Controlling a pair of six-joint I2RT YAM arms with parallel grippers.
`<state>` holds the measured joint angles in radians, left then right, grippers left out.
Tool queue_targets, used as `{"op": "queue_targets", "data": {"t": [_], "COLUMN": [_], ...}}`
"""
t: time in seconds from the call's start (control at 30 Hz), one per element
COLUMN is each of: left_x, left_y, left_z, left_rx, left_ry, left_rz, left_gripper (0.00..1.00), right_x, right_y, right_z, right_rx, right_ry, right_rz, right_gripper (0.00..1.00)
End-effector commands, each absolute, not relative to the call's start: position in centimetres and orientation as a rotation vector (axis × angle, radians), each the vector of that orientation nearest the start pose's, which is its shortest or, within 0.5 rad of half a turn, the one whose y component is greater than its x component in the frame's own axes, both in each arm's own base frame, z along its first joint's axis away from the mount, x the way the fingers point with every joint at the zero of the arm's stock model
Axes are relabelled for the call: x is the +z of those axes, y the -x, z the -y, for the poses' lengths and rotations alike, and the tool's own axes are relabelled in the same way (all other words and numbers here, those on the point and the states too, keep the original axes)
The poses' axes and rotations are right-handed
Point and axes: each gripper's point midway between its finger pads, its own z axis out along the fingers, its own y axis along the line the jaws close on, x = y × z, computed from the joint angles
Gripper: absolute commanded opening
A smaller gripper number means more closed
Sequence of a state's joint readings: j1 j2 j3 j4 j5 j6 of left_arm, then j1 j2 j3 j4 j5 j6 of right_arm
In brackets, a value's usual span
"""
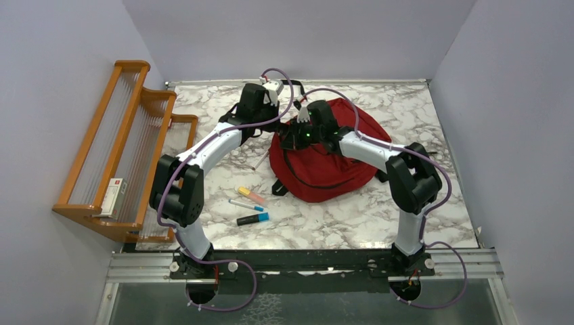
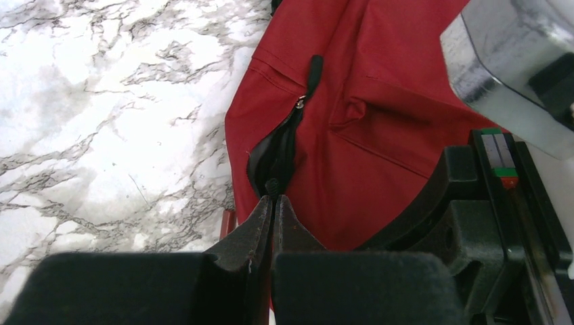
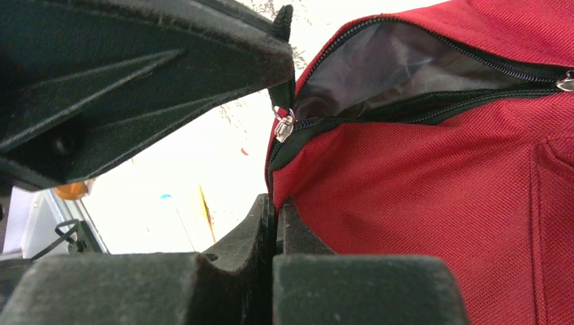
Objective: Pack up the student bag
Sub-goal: Zip the student bag at the center of the board.
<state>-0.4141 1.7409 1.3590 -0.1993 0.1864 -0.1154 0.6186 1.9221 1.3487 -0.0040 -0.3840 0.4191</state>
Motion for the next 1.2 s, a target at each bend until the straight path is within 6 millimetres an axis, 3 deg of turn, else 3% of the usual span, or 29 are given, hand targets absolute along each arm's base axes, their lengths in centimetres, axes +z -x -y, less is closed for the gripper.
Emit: {"op": "queue_targets", "data": {"t": [0.0,0.13,0.5,0.77,0.93,1.17], "left_x": [18.1,17.6,16.5,16.8,18.9,23.6], "left_y": [-44.7,-45.0,-45.4,-45.1,-44.3,-41.6], "left_z": [23.7,23.4,22.9,24.0,25.0,26.1], "left_rx": [-0.517,-0.494,-0.456,-0.536,-0.624,-0.757], "left_ry": [-0.427,-0.42,-0.407,-0.42,-0.444,-0.513], "left_rz": [-2.091,-2.102,-2.127,-2.112,-2.054,-1.924], "left_gripper": [0.0,0.0,0.0,0.0,0.0,0.0], "right_x": [13.9,13.4,14.7,14.3,13.8,14.2], "right_y": [-34.7,-31.9,-25.3,-21.3,-21.1,-24.0], "right_z": [-37.5,-37.2,-35.6,-33.3,-32.0,-31.1], "right_rx": [1.102,1.186,1.407,1.443,1.341,1.13], "right_ry": [0.61,0.708,0.902,1.029,1.013,0.839], "right_rz": [-2.174,-2.201,-2.13,-2.132,-2.168,-2.205], "right_gripper": [0.01,0.01,0.01,0.01,0.01,0.01]}}
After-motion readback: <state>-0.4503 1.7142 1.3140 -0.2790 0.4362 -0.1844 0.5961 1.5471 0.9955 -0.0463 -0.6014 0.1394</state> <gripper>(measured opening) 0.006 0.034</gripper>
